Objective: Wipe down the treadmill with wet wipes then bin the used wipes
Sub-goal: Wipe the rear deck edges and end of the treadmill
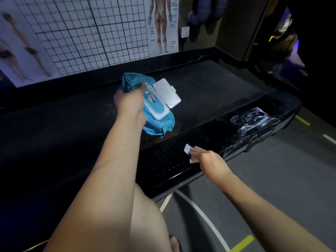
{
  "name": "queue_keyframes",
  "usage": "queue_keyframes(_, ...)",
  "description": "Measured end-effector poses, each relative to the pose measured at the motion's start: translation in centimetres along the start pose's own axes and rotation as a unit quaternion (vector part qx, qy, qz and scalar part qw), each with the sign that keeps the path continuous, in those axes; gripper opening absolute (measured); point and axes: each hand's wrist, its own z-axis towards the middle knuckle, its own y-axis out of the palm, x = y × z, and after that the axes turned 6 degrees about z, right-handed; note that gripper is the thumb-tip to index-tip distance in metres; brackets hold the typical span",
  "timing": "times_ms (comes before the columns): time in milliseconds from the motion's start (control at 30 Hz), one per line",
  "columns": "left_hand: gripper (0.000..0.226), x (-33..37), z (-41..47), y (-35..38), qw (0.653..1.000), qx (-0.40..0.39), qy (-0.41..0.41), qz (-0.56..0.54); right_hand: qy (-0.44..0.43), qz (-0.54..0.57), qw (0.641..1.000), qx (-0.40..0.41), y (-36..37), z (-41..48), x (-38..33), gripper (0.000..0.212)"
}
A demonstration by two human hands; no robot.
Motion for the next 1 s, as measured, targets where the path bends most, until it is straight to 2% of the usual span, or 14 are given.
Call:
queue_keyframes(67,0.019,0.0,-0.2,0.3,1.000,-0.003,0.003,0.002,-0.016,-0.001,1.000,-0.006,-0.6,-1.5,1.0,0.063)
queue_keyframes(133,0.019,-0.1,-0.7,0.7,1.000,-0.012,-0.001,0.007,-0.012,0.052,0.999,0.009,-1.4,-2.6,1.3,0.050)
queue_keyframes(233,0.018,-0.3,-1.2,1.1,1.000,-0.024,-0.009,0.013,0.095,0.105,0.983,0.117,-3.8,-2.8,0.8,0.037)
queue_keyframes(333,0.019,-0.3,-1.5,1.5,0.999,-0.028,-0.012,0.012,0.152,0.114,0.962,0.197,-5.4,-1.1,0.4,0.040)
queue_keyframes(400,0.019,-0.3,-1.6,1.7,0.999,-0.026,-0.012,0.014,0.140,0.135,0.964,0.183,-4.9,0.6,-0.9,0.038)
queue_keyframes(467,0.019,-0.3,-1.7,1.9,0.999,-0.029,-0.013,0.015,0.092,0.167,0.974,0.120,-3.0,2.1,-1.9,0.034)
queue_keyframes(567,0.019,-0.5,-1.8,2.3,0.999,-0.029,-0.016,0.019,0.061,0.082,0.995,0.001,-0.2,3.2,-2.6,0.038)
queue_keyframes(600,0.019,-0.5,-1.8,2.5,0.999,-0.030,-0.017,0.020,0.065,0.052,0.996,-0.015,0.5,3.0,-2.2,0.040)
queue_keyframes(667,0.019,-0.6,-1.8,2.7,0.999,-0.035,-0.017,0.018,0.044,0.023,0.999,0.007,1.3,1.3,-1.4,0.044)
queue_keyframes(733,0.018,-0.8,-1.8,2.8,0.999,-0.039,-0.011,0.021,0.013,-0.008,0.997,0.071,1.7,-1.3,0.0,0.060)
queue_keyframes(800,0.017,-0.8,-1.9,2.9,0.999,-0.041,-0.006,0.030,0.053,0.007,0.993,0.110,1.7,-3.4,2.2,0.076)
queue_keyframes(900,0.016,-0.8,-2.4,3.2,0.998,-0.046,0.000,0.032,0.118,0.011,0.981,0.157,0.3,-4.5,5.1,0.076)
queue_keyframes(1000,0.017,-0.8,-3.1,3.5,0.998,-0.054,-0.004,0.031,0.123,-0.013,0.979,0.163,-1.6,-3.5,5.6,0.070)
